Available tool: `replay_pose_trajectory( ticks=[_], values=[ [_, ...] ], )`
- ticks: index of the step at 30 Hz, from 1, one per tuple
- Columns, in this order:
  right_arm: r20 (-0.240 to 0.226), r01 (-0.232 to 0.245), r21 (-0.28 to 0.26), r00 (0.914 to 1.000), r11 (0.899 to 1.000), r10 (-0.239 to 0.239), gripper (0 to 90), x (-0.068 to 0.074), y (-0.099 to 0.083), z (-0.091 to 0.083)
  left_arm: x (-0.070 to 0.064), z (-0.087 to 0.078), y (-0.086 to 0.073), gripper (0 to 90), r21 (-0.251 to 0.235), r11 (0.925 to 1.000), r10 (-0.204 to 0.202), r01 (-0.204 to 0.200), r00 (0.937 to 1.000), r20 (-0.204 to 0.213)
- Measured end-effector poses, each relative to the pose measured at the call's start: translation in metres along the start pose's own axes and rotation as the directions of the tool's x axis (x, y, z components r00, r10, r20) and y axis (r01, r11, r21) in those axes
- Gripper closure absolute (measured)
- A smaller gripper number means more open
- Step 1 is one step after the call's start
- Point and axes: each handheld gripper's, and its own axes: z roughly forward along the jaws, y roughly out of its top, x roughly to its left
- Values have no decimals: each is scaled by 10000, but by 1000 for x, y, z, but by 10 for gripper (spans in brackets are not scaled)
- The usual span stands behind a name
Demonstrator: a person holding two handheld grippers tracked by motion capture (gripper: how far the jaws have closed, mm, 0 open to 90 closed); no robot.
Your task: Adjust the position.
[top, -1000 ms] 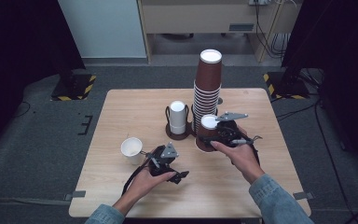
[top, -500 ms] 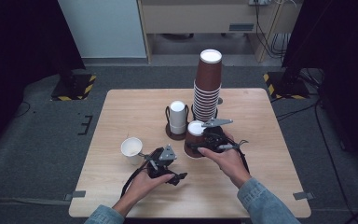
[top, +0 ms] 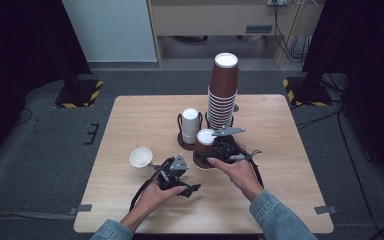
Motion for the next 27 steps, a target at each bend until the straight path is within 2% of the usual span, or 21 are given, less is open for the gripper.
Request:
replay_pose_trajectory(
  ticks=[4,12,19,20,21,22,23,24,27],
  values=[
    [59,-4,49,10000,10000,3,150,2,0,4,-1,2,0,146,76,9999,70,-68,9997,-240],
    [-39,167,163,9999,9997,-166,150,9,-1,11,2,0,0,208,-132,9999,-69,65,9993,-374],
    [-144,208,236,9997,9995,-205,149,16,-3,16,3,-1,1,238,-258,9995,-183,176,9994,-282],
    [-180,237,248,9996,9994,-233,149,18,-4,17,4,-2,1,238,-223,9997,-139,128,9988,-474],
    [-209,247,263,9995,9993,-242,149,19,-5,18,4,-1,1,240,-300,9994,-195,185,9993,-317],
    [-222,262,261,9994,9993,-256,149,20,-6,19,4,-2,1,243,-265,9994,-254,242,9986,-454],
    [-202,297,282,9994,9992,-291,149,21,-7,20,5,-1,0,242,-250,9993,-277,269,9991,-325],
    [-212,307,274,9993,9992,-302,149,21,-8,20,6,-2,0,243,-233,9992,-321,311,9985,-439],
    [-253,333,387,9992,9987,-323,147,21,-10,21,7,-2,-1,247,-254,9991,-349,339,9987,-364]
  ],
)
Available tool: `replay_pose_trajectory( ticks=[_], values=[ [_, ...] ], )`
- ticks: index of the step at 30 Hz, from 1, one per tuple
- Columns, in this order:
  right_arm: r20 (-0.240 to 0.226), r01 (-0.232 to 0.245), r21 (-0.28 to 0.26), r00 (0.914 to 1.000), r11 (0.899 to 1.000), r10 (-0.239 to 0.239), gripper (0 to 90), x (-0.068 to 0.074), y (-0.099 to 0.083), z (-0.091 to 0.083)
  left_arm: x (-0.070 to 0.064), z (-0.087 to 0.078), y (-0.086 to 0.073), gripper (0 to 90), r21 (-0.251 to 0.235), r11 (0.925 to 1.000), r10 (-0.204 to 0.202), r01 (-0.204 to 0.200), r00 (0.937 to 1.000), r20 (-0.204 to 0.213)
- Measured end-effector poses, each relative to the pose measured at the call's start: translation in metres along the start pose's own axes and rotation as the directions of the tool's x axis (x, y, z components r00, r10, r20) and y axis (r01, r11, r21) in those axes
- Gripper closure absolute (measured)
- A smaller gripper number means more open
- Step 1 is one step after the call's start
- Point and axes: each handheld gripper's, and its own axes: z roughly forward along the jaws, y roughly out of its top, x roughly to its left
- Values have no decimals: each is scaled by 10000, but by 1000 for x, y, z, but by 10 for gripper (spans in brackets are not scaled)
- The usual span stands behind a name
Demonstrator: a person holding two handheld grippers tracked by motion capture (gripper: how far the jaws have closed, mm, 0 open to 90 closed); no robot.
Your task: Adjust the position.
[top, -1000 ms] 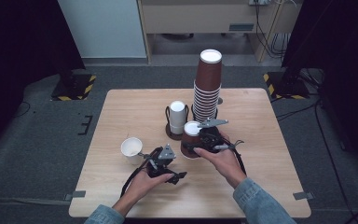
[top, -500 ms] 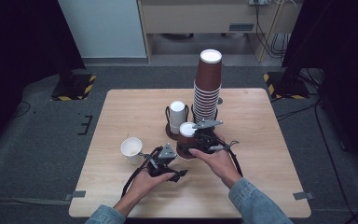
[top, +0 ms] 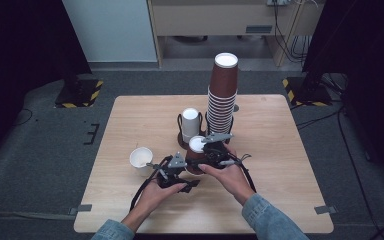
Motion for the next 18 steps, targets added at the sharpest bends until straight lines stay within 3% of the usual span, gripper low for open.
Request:
replay_pose_trajectory(
  ticks=[8,18],
  values=[
    [-33,199,240,9998,9995,-198,146,1,-1,-2,3,-3,1,247,-188,9998,-121,119,9999,-73],
    [-201,2,-87,9998,10000,-4,150,8,-1,-3,3,0,0,224,-164,9996,-238,233,9994,-264]
  ],
)
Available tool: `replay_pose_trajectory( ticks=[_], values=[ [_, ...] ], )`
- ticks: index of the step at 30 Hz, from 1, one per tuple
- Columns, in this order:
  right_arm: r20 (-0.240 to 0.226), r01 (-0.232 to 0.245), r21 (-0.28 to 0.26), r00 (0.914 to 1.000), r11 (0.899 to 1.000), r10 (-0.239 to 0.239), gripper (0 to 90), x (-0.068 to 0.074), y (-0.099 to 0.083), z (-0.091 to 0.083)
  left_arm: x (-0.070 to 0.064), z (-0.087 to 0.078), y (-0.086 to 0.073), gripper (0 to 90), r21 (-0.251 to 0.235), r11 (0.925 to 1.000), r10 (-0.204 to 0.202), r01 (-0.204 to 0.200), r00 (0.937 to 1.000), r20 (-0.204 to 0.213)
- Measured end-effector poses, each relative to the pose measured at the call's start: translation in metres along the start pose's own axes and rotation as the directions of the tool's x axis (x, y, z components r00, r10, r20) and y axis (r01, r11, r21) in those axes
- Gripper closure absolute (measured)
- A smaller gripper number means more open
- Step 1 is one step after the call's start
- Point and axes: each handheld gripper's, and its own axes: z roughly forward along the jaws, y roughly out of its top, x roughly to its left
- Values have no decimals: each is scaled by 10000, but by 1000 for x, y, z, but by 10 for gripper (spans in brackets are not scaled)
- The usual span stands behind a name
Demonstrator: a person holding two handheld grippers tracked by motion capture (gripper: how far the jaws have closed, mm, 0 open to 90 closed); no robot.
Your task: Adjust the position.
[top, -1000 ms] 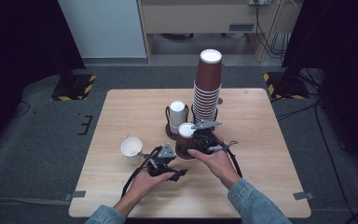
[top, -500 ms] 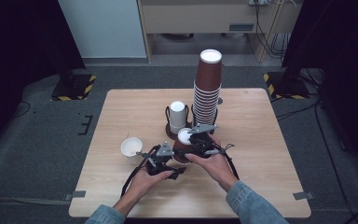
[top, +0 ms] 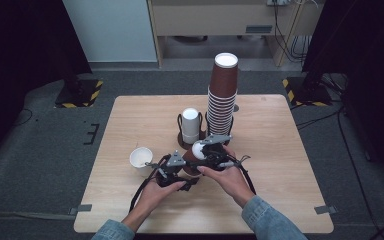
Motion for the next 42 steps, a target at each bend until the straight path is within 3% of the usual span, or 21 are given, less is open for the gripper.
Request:
replay_pose_trajectory(
  ticks=[4,10,21,33,41,42],
  values=[
    [-70,52,-43,10000,10000,-52,149,3,0,0,1,1,-1,253,15,10000,-23,23,9999,-149],
    [-46,38,-79,10000,10000,-38,147,3,-1,0,1,1,0,329,-76,10000,-2,2,10000,-35],
    [-129,293,58,9995,9996,-292,140,-1,-1,-5,-1,0,1,402,-115,9997,201,-199,9996,178],
    [-162,210,64,9997,9998,-208,141,-4,-1,-8,-1,0,1,457,-182,9995,273,-269,9993,251],
    [-261,237,272,9994,9993,-230,153,-4,-2,-9,3,-2,0,497,-281,9995,170,-169,9998,44],
    [-278,236,264,9994,9994,-229,154,-4,-2,-9,4,-3,0,498,-244,9995,214,-218,9996,-165]
  ],
)
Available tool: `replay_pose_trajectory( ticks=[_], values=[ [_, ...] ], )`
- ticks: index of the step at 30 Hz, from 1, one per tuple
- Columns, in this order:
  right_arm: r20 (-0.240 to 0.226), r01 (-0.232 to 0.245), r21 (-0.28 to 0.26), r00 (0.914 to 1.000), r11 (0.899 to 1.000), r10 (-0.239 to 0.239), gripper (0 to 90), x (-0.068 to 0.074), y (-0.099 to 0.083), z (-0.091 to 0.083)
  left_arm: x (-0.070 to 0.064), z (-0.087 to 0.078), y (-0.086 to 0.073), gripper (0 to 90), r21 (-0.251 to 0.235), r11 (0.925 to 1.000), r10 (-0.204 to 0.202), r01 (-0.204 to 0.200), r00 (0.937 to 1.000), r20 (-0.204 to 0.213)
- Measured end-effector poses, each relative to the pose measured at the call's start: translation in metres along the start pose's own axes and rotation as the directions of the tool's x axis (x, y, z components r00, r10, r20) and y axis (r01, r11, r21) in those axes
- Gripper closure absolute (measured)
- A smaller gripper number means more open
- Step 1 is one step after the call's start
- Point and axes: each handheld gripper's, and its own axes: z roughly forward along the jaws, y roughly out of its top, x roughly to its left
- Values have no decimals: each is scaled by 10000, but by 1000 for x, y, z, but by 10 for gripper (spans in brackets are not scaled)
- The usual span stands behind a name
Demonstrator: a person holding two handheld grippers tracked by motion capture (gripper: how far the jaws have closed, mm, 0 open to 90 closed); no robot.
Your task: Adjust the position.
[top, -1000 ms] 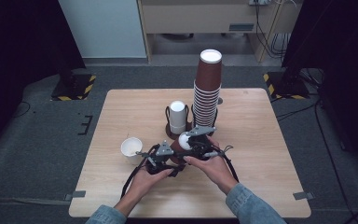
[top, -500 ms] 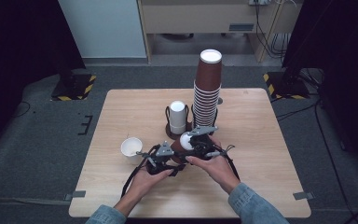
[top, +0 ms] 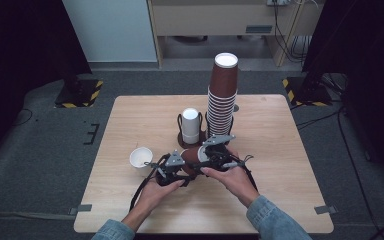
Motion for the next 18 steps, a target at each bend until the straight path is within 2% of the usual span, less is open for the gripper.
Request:
replay_pose_trajectory(
  ticks=[9,11,18],
  values=[
    [-123,-51,94,9999,9999,52,154,-2,-2,-5,1,0,0,502,2,10000,-61,61,10000,-73],
    [-154,40,181,9999,9998,-37,162,-2,-4,-6,2,0,0,505,-71,9998,-170,170,9999,14],
    [-272,-100,298,9996,9995,108,161,-4,-9,-9,2,1,0,515,-134,9997,-222,224,9997,115]
  ],
)
